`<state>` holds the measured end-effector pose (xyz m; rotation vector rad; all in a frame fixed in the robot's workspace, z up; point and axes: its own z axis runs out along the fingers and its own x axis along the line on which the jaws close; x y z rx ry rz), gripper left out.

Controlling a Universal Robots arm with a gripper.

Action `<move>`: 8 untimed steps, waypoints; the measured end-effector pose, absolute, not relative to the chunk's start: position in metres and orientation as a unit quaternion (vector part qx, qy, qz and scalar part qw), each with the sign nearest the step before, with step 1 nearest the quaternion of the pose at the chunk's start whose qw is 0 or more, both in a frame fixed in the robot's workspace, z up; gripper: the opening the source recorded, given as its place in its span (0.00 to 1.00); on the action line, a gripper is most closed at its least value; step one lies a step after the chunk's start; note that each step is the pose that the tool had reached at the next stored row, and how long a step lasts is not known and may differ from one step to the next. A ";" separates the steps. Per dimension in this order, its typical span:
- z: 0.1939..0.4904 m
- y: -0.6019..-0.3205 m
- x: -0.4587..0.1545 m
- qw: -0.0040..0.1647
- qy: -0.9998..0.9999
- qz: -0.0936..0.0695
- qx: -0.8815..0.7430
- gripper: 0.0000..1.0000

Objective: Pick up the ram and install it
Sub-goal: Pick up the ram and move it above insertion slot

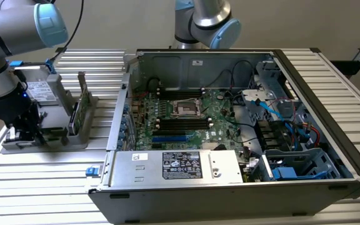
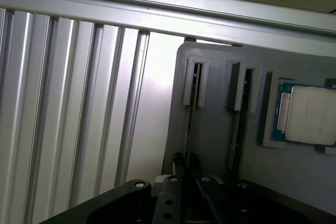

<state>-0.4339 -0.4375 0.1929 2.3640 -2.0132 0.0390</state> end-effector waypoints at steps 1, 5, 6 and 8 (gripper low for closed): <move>0.193 -0.438 -0.434 0.018 -0.648 0.013 0.761 0.14; 0.193 -0.438 -0.434 0.018 -0.648 0.012 0.761 0.14; 0.193 -0.438 -0.434 0.018 -0.648 0.013 0.761 0.14; 0.194 -0.438 -0.434 0.018 -0.648 0.012 0.761 0.14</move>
